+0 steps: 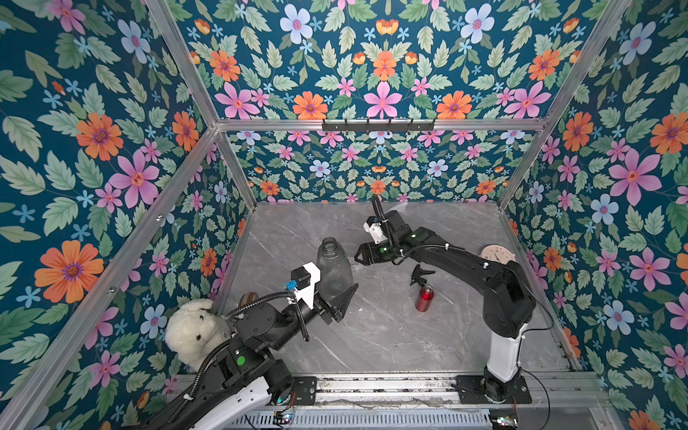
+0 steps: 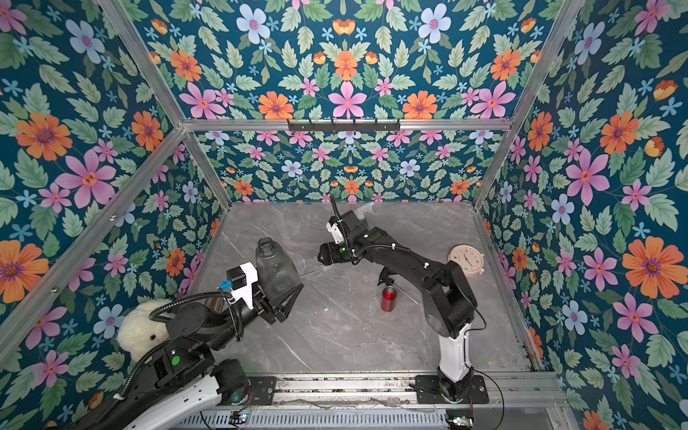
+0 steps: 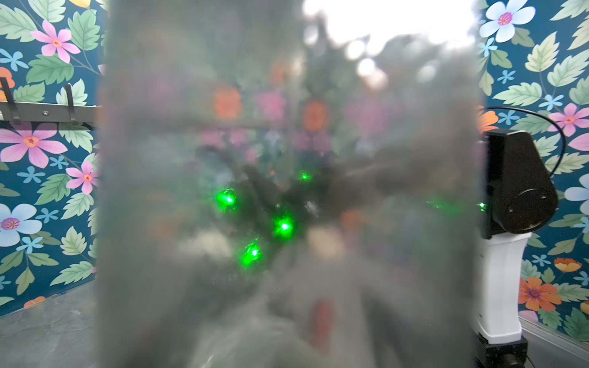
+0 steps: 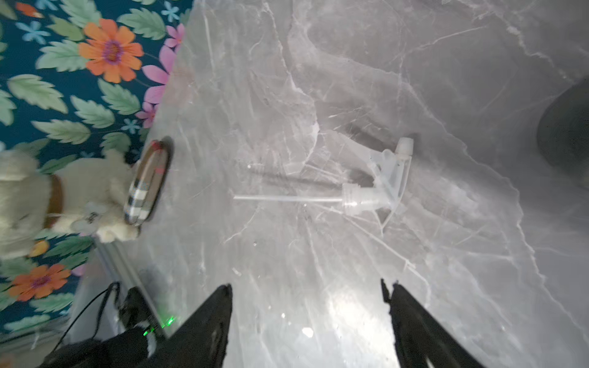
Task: Attach spray nozzles to spray bottles
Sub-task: Pick up the spray nozzle from the center of the board.
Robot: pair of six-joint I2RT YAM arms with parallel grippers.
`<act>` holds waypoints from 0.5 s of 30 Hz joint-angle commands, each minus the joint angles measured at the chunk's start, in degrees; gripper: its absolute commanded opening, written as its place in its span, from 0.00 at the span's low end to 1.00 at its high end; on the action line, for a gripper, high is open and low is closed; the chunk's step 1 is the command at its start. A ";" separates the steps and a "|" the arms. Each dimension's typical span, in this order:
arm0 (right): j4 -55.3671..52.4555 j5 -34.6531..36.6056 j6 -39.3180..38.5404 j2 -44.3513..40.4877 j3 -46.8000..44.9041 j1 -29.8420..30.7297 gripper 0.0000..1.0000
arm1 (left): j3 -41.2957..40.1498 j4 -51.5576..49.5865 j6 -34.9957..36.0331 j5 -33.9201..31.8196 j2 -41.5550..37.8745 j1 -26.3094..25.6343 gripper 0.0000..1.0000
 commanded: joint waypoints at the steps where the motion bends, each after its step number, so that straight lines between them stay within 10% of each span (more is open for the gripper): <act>1: -2.52 4.09 2.38 4.47 2.92 0.26 0.78 | 0.43 -0.12 0.69 -1.95 0.32 -0.04 0.00; 15: -2.11 17.98 27.17 11.38 3.92 4.91 0.78 | -0.88 0.83 -0.48 -4.16 -0.59 -0.06 0.00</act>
